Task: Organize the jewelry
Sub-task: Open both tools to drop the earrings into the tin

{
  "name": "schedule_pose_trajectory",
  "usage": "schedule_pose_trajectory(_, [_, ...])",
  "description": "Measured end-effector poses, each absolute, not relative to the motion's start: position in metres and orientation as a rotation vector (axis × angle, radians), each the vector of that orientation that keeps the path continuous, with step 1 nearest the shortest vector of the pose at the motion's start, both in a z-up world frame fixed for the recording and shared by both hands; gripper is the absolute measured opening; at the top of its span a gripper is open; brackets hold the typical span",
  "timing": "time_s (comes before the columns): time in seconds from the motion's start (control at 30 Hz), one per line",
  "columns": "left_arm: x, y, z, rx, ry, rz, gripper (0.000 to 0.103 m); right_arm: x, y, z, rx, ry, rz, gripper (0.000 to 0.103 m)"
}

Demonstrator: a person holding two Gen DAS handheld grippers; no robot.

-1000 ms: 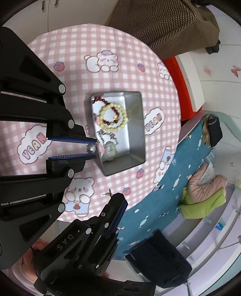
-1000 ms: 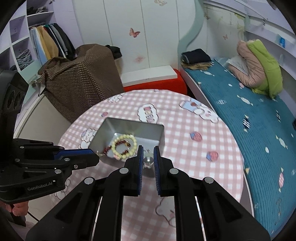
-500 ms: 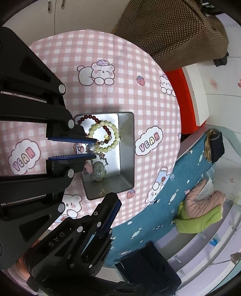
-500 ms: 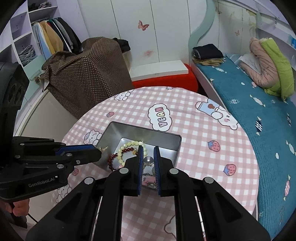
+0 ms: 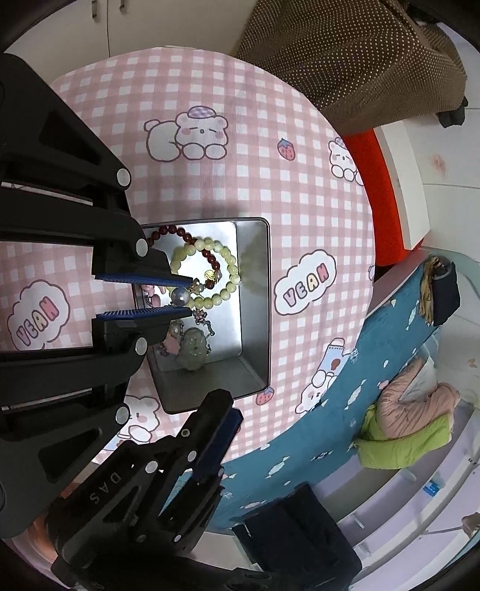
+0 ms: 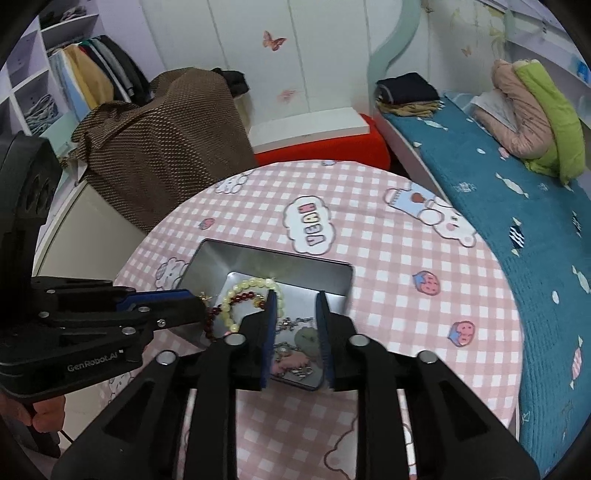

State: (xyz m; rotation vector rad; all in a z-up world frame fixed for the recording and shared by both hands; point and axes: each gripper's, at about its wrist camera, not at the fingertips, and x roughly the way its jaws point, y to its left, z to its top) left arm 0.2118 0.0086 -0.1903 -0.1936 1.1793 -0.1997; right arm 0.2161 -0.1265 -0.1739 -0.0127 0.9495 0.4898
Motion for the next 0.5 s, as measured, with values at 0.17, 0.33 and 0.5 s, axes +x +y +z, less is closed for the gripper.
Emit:
schedule_pose_trajectory(0.17, [0.213,0.006,-0.192,-0.193,1.185,-0.208,0.012,0.216,-0.138,-0.172,0.005,0.952,0.432,0.034])
schedule_pose_trajectory(0.33, [0.216,0.009,-0.199,-0.204,1.224,-0.193,0.012,0.213,-0.145,-0.172,0.011,0.955,0.399,0.040])
schedule_pose_trajectory(0.5, [0.212,0.010,-0.197,-0.205,1.219,-0.196,0.020,0.209,-0.146,-0.170,0.012,0.957,0.392,0.042])
